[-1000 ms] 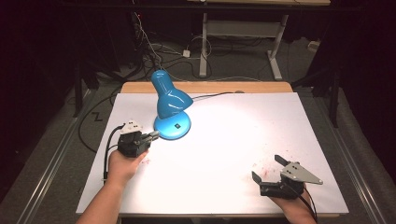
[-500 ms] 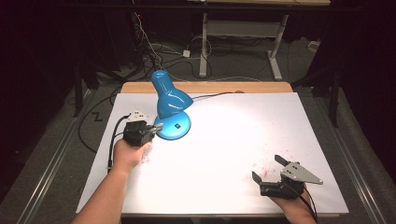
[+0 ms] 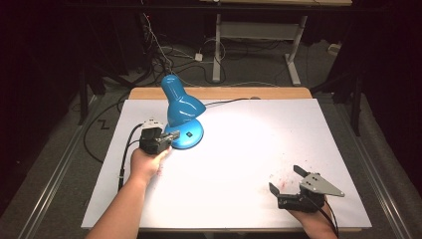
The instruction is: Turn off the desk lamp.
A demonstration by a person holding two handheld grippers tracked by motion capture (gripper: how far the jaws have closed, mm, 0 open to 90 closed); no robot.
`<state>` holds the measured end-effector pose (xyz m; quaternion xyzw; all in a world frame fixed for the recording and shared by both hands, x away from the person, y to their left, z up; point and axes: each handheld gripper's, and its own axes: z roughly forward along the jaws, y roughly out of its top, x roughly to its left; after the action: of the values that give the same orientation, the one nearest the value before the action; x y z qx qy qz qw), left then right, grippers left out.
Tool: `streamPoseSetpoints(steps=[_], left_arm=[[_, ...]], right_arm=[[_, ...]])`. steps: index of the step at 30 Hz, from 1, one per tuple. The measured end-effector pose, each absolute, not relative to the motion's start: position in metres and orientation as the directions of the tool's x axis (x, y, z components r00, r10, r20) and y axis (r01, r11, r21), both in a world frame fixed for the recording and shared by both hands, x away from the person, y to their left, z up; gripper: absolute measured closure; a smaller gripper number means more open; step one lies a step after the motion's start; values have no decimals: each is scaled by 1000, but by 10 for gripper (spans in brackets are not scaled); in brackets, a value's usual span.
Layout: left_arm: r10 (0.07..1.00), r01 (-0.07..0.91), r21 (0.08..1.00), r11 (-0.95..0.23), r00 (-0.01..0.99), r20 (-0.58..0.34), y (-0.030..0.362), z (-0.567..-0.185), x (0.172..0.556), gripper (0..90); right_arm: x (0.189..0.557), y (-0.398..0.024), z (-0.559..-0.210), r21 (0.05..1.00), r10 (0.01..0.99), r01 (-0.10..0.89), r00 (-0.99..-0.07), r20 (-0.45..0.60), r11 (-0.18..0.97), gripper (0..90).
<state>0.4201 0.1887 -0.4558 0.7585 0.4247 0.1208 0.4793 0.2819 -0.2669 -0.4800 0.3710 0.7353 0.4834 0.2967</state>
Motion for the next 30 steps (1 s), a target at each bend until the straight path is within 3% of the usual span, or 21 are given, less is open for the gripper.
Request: streamPoseSetpoints(steps=[8,30], left_arm=[[749,553,824,-120,596,-291,184,-471,431,880],[745,553,832,-52,576,-336,177,-490,449,880]], right_arm=[[282,-267,-480,931,833,259,-548,-77,256,4],[282,-268,-481,931,839,263,-540,-75,252,4]])
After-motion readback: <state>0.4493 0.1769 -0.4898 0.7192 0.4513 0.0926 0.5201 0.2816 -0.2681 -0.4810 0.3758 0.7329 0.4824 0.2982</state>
